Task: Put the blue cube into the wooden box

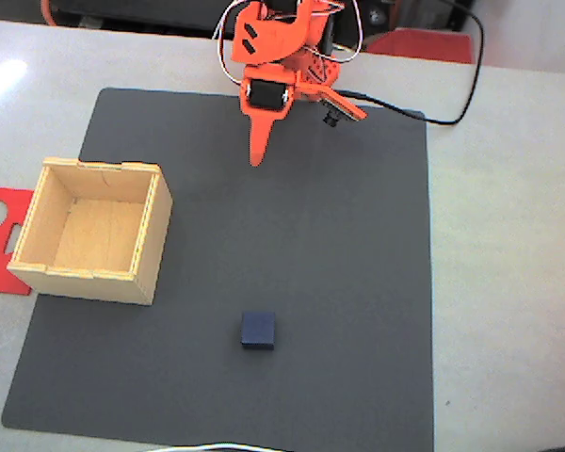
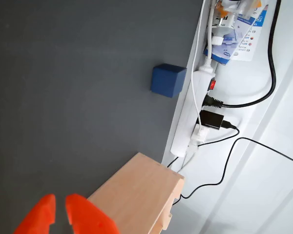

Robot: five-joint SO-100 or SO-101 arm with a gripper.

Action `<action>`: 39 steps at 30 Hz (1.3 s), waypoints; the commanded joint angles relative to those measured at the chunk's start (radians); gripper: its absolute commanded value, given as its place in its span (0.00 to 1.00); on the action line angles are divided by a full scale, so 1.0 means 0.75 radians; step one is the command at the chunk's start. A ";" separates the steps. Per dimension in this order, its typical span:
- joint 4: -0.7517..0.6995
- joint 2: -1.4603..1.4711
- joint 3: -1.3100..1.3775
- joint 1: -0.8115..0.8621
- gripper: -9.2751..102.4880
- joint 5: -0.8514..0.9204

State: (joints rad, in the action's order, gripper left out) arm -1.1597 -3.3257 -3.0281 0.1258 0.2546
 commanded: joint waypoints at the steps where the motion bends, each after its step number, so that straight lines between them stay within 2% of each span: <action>1: -0.016 -0.016 0.002 -0.123 0.08 0.127; 18: -0.016 -0.016 0.002 -0.123 0.09 0.125; 23: -0.014 -0.016 0.002 -0.119 0.20 0.127; 26: 0.112 0.004 0.006 -0.002 0.23 0.067; 28: 0.266 0.196 0.070 0.012 0.24 0.059; 32: 0.577 1.053 0.485 0.008 0.23 -0.090; 35: 0.685 1.438 0.755 -0.018 0.23 -0.166; 39: 0.716 1.751 1.010 -0.100 0.24 -0.174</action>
State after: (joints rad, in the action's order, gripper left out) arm -0.6443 -2.1721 -2.4329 0.0736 0.1350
